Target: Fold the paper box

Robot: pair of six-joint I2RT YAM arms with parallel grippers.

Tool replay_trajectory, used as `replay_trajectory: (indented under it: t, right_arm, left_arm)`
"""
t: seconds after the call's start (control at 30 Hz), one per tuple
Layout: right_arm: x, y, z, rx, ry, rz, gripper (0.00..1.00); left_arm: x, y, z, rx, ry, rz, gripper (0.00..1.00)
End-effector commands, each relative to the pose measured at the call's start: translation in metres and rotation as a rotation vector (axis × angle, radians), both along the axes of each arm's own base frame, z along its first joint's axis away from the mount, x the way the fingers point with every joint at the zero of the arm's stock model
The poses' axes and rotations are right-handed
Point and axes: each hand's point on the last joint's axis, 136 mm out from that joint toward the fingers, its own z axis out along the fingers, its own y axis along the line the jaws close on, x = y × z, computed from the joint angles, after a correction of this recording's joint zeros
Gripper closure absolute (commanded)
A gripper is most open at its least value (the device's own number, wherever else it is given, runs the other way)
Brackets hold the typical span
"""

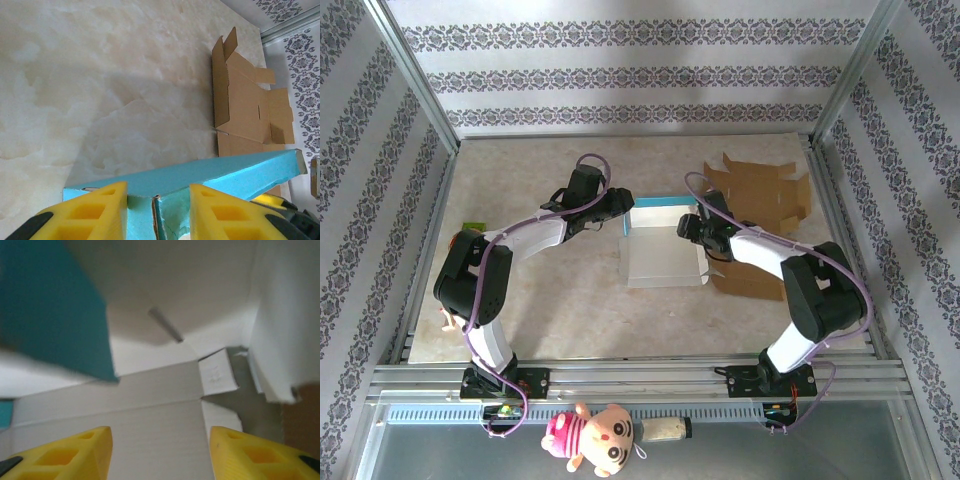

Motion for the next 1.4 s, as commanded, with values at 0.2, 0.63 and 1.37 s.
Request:
replay_trajectory:
  t: [0.2,0.63,1.37]
  right_arm:
    - [0.033,-0.022,-0.007,-0.025,-0.088,-0.138,0.38]
    - [0.045,0.006,-0.012,0.118,-0.166,-0.012,0.55]
    - [-0.01,-0.044,0.095,-0.162,-0.467,0.178,0.23]
  left_arm:
    - [-0.012,-0.004,-0.018,0.056,0.061,-0.034,0.67]
    - [-0.01,-0.006,-0.02,0.052,0.066,-0.042,0.68]
    - [-0.006,-0.002,-0.024,0.101,0.067,-0.033,0.68]
